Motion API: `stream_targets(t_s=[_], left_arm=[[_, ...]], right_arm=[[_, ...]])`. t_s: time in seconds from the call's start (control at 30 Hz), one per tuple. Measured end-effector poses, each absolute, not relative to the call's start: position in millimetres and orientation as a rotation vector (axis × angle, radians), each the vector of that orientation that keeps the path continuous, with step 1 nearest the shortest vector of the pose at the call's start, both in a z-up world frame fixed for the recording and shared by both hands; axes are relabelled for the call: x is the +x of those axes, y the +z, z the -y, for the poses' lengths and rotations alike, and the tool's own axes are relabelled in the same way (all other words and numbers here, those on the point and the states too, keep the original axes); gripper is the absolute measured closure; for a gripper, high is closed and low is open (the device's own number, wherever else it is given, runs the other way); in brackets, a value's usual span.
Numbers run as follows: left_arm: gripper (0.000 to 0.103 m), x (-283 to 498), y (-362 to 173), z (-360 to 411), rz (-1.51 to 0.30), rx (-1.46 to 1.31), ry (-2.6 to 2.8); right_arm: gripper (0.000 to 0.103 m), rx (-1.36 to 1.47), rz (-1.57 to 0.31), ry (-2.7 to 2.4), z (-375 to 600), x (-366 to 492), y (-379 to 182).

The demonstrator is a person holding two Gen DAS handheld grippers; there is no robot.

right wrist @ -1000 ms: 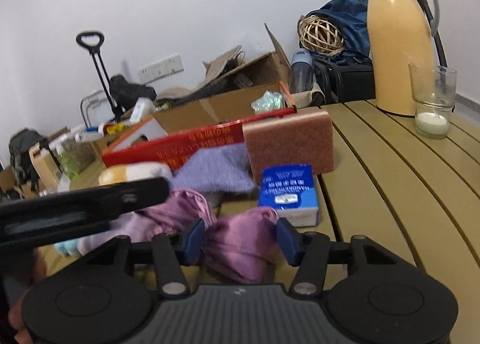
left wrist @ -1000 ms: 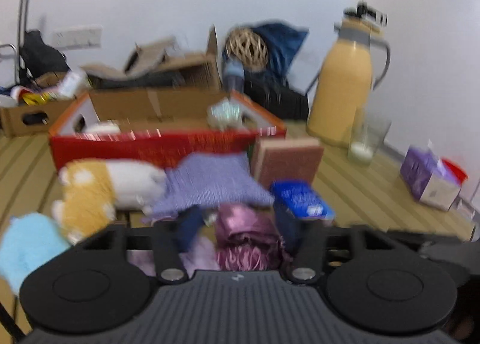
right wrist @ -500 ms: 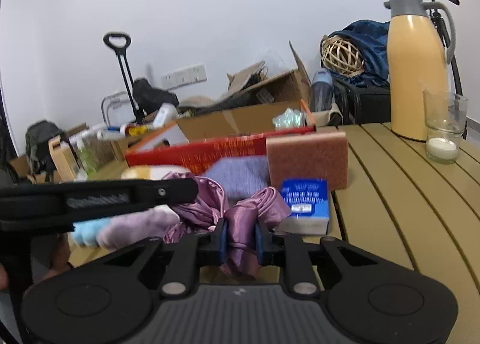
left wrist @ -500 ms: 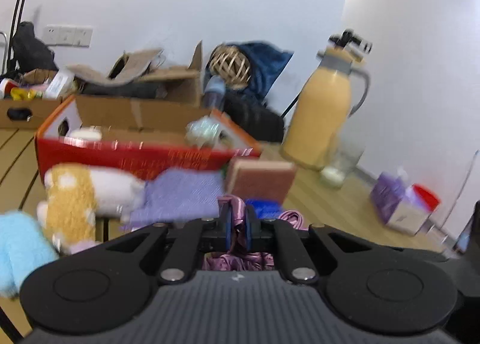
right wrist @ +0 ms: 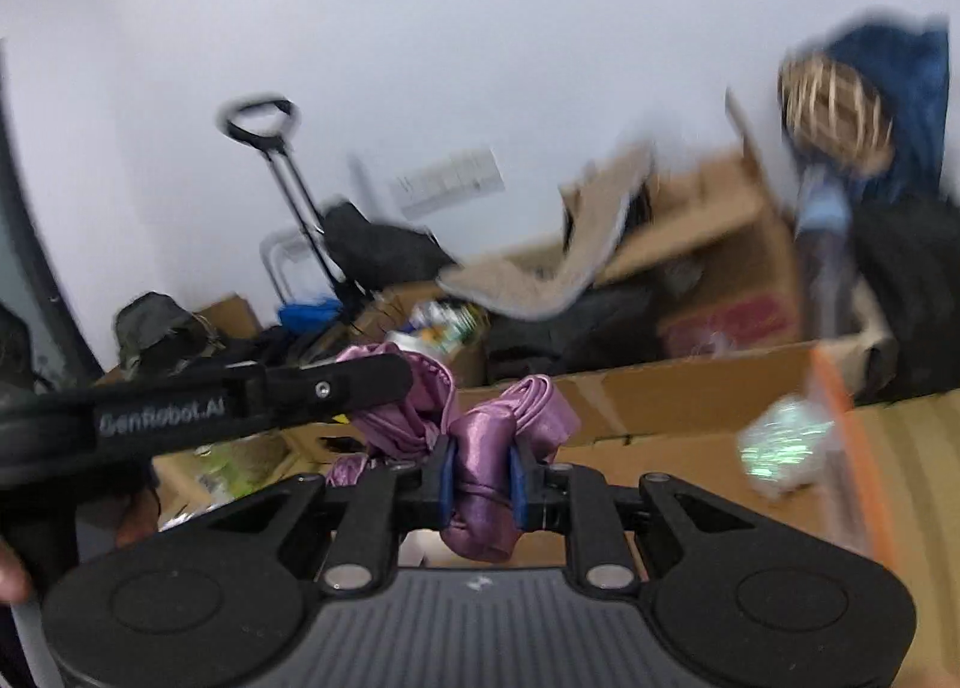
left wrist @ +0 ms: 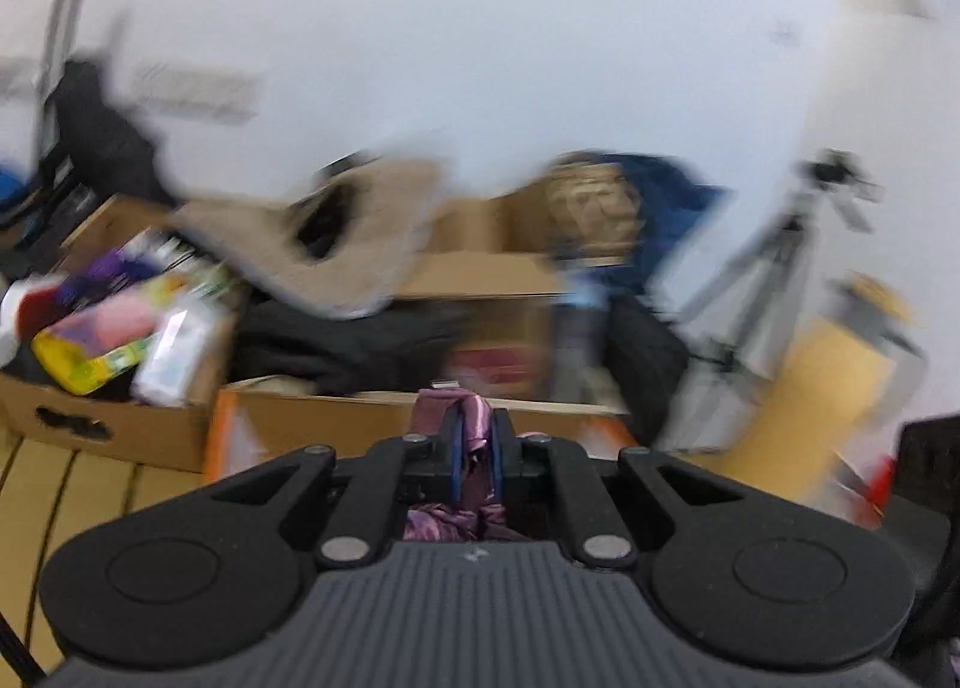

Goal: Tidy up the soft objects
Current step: 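Lift the pink satin bow into the cardboard box and release it, then move both grippers back over the table items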

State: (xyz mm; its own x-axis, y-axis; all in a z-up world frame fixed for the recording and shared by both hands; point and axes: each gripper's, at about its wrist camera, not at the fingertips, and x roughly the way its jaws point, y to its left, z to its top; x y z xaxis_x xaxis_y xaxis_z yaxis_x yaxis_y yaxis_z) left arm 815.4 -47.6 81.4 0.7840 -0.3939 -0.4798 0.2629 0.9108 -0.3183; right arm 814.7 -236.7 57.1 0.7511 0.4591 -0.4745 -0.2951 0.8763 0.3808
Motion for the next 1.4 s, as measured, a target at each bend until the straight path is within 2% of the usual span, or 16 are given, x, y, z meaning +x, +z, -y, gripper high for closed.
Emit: stream_targets(t_s=[0.07, 0.13, 0.2, 0.27, 0.33, 0.5, 0.6, 0.67, 0.8, 0.83, 0.87, 0.93, 1.07, 1.17, 1.3, 1.4], left_arm=[[0.085, 857, 60, 41, -0.628, -0.221, -0.322], [0.073, 883, 42, 34, -0.671, -0.203, -0.248], [0.070, 889, 32, 23, -0.651, -0.207, -0.248], [0.057, 888, 29, 10, -0.644, -0.226, -0.259], [0.056, 883, 31, 0, -0.636, -0.227, -0.251], [0.054, 859, 48, -12, -0.634, -0.204, -0.229], [0.050, 827, 75, -18, -0.609, -0.174, -0.229], [0.032, 796, 89, -25, -0.581, -0.174, -0.224], [0.031, 722, 103, -36, -0.546, -0.136, -0.202], [0.029, 702, 105, -38, -0.538, -0.119, -0.190], [0.024, 681, 106, -39, -0.527, -0.101, -0.177], [0.020, 639, 107, -41, -0.497, -0.089, -0.173], [0.008, 566, 100, -48, -0.473, -0.180, -0.293], [0.001, 513, 81, -45, -0.415, -0.128, -0.277], [0.001, 449, 40, -29, -0.372, -0.005, -0.193], [0.000, 412, 14, -23, -0.381, -0.041, -0.178]], right_arm=[[0.084, 0.219, -0.621, 0.349, 213, 855, 39], [0.076, 0.188, -0.702, 0.301, 197, 894, 14], [0.074, 0.205, -0.779, 0.286, 191, 919, -6], [0.073, 0.235, -0.841, 0.304, 191, 930, -14], [0.060, 0.258, -0.817, 0.337, 194, 927, -10], [0.057, 0.207, -0.761, 0.313, 193, 905, 19], [0.054, 0.157, -0.693, 0.327, 197, 865, 58], [0.048, 0.127, -0.639, 0.339, 209, 830, 87], [0.034, 0.102, -0.531, 0.318, 246, 753, 131], [0.026, 0.101, -0.494, 0.299, 256, 728, 138], [0.023, 0.089, -0.463, 0.285, 262, 708, 144], [0.020, 0.060, -0.405, 0.261, 273, 661, 150], [0.015, 0.040, -0.330, 0.261, 286, 574, 136], [0.013, 0.044, -0.307, 0.255, 292, 517, 109], [0.010, -0.009, -0.256, 0.196, 290, 450, 64], [0.010, -0.018, -0.296, 0.171, 286, 414, 36]])
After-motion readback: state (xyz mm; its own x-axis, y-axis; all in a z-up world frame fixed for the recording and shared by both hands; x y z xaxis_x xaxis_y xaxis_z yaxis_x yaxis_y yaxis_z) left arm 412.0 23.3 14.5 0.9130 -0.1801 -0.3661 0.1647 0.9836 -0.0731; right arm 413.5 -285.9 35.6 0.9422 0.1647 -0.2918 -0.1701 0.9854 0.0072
